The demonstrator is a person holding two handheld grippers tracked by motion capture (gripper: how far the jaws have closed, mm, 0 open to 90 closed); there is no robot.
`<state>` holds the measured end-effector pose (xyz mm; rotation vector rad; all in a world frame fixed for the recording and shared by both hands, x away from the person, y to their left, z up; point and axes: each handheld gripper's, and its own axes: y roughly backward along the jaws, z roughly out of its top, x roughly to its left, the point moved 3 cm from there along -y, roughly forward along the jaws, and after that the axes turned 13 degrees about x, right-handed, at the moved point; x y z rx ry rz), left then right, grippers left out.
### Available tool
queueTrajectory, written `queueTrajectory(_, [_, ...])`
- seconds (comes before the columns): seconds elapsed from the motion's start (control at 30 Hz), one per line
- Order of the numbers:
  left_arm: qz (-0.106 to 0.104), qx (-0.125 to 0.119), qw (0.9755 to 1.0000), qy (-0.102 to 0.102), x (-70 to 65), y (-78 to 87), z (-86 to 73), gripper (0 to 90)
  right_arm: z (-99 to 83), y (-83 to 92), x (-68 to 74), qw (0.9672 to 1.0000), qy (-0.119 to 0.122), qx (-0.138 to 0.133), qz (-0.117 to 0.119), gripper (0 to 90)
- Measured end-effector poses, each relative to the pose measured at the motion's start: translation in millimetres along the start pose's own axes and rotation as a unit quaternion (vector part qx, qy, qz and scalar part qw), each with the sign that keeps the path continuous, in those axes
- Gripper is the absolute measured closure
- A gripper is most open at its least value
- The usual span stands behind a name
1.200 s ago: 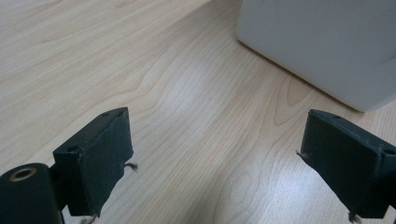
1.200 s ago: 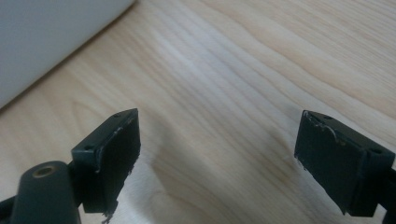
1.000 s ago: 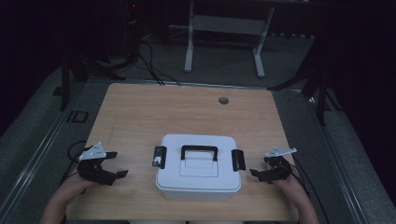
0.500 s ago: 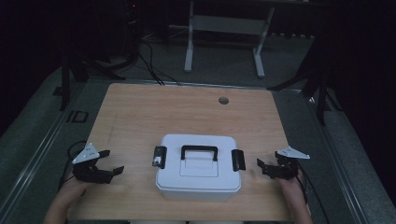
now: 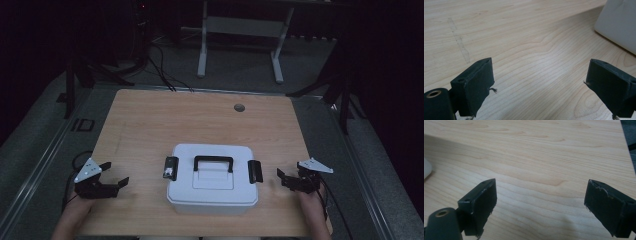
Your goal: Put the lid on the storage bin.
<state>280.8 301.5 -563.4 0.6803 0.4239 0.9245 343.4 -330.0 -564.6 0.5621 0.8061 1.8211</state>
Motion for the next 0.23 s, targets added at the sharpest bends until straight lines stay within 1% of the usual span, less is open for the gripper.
queueTrajectory(0.03, [0.002,-0.004,1.0,0.003,-0.3,0.4,-0.2,8.1,-0.1,0.0,0.1,1.0,0.0,0.0,-0.001,10.6])
queueTrajectory(0.1, [0.003,-0.005,1.0,0.005,-0.4,-0.4,-0.9,8.1,-0.8,0.0,-0.1,1.0,-0.001,0.0,0.002,10.6])
queueTrajectory(0.13, [0.002,-0.005,1.0,0.005,-0.9,-1.0,-1.2,8.1,-1.2,0.2,-0.7,1.0,-0.002,-0.001,-0.001,10.6])
queueTrajectory(0.17, [0.001,-0.001,1.0,0.002,-1.7,-1.8,-1.8,8.1,-1.4,0.4,-1.0,1.0,-0.004,-0.001,-0.001,10.6])
queueTrajectory(0.2, [0.002,0.0,1.0,0.001,-2.4,-2.7,-2.1,8.1,-1.8,0.7,-1.6,1.0,-0.005,-0.001,0.006,10.6])
queueTrajectory(0.23, [0.003,0.004,1.0,-0.001,-3.1,-3.8,-2.8,8.1,-2.1,1.1,-1.9,1.0,-0.008,-0.002,0.006,10.6])
